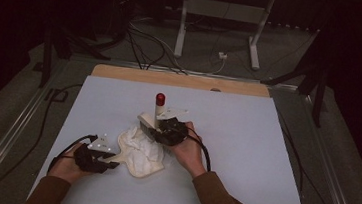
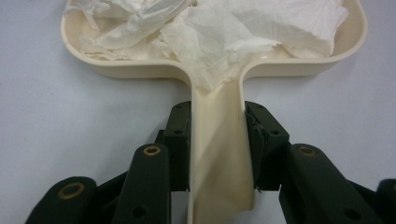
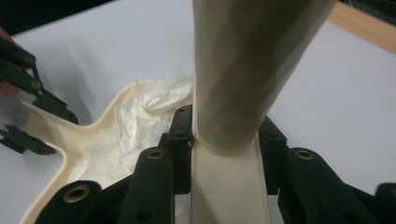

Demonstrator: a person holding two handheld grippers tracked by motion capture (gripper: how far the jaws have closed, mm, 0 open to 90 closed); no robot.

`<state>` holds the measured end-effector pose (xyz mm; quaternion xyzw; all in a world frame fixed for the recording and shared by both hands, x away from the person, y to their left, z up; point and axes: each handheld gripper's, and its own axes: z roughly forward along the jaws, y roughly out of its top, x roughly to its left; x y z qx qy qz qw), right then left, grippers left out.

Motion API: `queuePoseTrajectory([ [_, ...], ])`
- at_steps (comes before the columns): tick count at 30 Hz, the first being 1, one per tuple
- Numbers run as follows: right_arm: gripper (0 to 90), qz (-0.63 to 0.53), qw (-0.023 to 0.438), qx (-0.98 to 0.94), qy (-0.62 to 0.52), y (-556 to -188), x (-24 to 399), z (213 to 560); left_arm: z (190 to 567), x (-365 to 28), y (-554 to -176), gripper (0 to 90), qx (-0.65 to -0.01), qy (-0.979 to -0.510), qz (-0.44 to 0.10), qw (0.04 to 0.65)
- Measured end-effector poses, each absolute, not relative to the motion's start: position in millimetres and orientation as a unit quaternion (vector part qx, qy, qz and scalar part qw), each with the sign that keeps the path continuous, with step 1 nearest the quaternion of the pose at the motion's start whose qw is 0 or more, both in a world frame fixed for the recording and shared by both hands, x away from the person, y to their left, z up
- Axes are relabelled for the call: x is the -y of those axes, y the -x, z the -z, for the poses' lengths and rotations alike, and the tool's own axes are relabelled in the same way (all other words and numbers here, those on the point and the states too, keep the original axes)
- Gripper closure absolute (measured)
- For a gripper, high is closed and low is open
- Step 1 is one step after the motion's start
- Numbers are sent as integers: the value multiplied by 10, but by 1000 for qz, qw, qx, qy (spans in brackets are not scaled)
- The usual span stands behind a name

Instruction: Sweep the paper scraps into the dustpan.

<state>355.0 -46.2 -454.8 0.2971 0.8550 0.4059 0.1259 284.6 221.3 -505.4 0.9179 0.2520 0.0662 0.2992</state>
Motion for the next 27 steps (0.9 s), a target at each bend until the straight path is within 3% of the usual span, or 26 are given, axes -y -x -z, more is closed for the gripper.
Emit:
queuePoseTrajectory([
  [16,668,-365,189,-844,-345,-3442,793,4465,5053,-2182,-2801,664,-234,-923,-58,299],
  [27,668,-342,195,-834,-386,-3308,862,4667,5049,-2153,-2762,664,-229,-925,-55,299],
])
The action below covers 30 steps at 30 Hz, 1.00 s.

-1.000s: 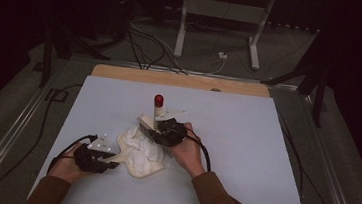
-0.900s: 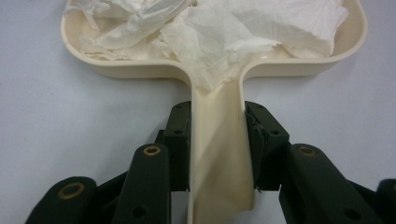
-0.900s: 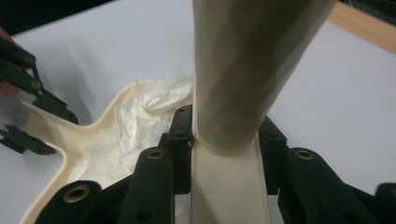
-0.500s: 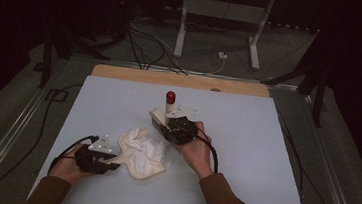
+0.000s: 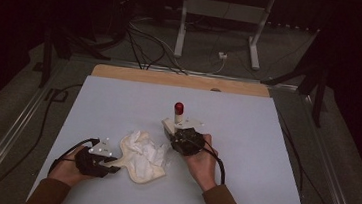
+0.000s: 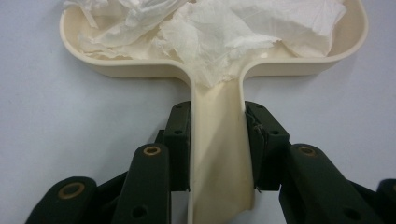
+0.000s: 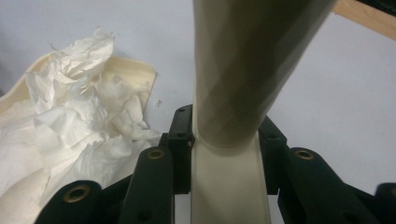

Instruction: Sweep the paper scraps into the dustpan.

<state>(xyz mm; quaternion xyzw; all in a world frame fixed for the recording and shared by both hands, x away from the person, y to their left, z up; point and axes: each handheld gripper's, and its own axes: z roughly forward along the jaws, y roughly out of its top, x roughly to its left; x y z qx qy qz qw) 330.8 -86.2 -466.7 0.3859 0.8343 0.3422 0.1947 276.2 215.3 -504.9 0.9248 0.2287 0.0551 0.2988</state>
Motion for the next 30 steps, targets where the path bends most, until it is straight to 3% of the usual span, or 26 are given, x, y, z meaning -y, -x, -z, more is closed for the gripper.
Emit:
queuePoseTrajectory([
  [10,668,-347,192,-839,-372,-3239,653,4709,5070,-2113,-2753,664,-231,-924,-57,301],
  [23,668,-390,130,-839,-355,-3111,411,4655,5089,-2089,-2735,664,-236,-921,-62,304],
  [30,668,-394,121,-843,-345,-3064,339,4644,5095,-2093,-2732,664,-236,-920,-63,306],
])
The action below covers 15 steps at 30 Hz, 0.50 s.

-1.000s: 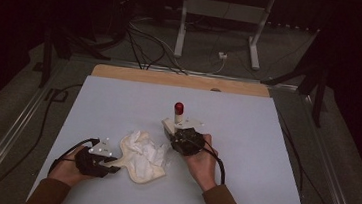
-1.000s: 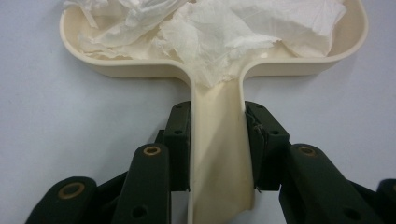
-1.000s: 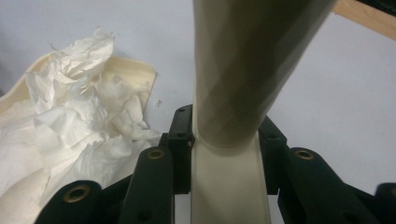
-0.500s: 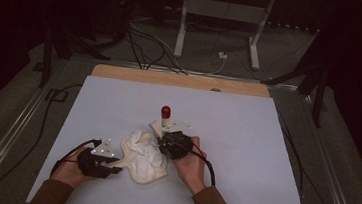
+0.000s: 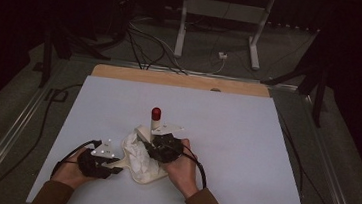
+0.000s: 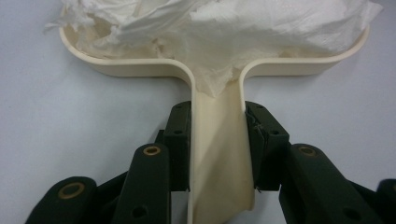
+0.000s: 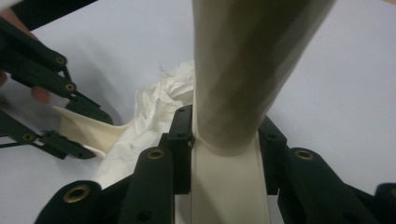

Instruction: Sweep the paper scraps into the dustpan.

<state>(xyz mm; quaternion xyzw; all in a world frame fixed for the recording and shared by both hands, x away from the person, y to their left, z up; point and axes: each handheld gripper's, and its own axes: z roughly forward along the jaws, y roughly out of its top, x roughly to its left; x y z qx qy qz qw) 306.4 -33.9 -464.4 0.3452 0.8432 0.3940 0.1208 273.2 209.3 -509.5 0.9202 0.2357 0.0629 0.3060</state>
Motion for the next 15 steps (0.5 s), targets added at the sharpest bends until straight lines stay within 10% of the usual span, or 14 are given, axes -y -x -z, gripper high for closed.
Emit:
queuePoseTrajectory([
  [15,667,-405,125,-838,-344,-3026,423,4461,5099,-2090,-2731,664,-236,-920,-64,307],
])
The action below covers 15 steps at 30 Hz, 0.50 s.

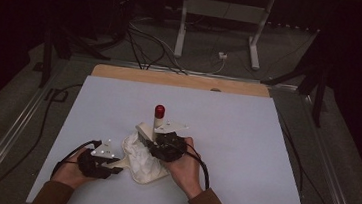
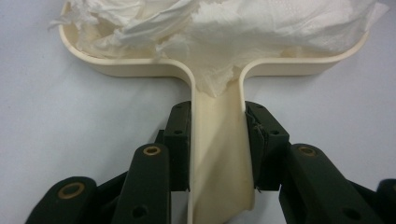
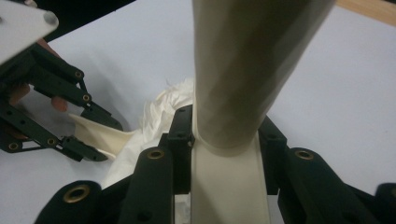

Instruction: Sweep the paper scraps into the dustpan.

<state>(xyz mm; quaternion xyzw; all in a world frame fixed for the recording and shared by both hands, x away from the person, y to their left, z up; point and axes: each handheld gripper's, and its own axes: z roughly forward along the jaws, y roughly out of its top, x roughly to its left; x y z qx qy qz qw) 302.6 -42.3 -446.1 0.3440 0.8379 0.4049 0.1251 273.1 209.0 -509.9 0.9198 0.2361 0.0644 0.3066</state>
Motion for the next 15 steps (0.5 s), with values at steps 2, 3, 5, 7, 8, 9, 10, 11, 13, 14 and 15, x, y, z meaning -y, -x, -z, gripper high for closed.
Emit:
queuePoseTrajectory([
  [2,667,-408,125,-836,-346,-3027,432,4439,5100,-2090,-2733,664,-236,-920,-64,307],
  [3,667,-409,126,-835,-346,-3030,437,4432,5098,-2090,-2733,664,-236,-920,-63,307],
  [5,667,-406,135,-835,-345,-3041,449,4425,5095,-2090,-2733,664,-237,-920,-63,307],
  [7,667,-396,154,-837,-345,-3057,466,4433,5091,-2093,-2735,664,-237,-919,-62,308],
  [8,667,-395,152,-837,-347,-3069,481,4442,5088,-2096,-2737,664,-236,-920,-61,308],
  [9,667,-393,152,-837,-348,-3078,495,4453,5084,-2100,-2738,664,-236,-920,-61,307],
  [10,667,-390,154,-838,-349,-3086,509,4469,5081,-2102,-2739,664,-235,-921,-61,306],
  [11,667,-389,155,-838,-349,-3088,515,4479,5075,-2105,-2739,664,-234,-921,-61,304],
  [13,667,-387,158,-838,-351,-3097,530,4506,5064,-2109,-2735,664,-234,-922,-62,302],
  [14,667,-387,159,-837,-352,-3103,539,4522,5057,-2112,-2733,664,-233,-923,-62,300],
  [15,667,-386,160,-837,-354,-3108,547,4539,5052,-2114,-2729,664,-232,-924,-64,299],
])
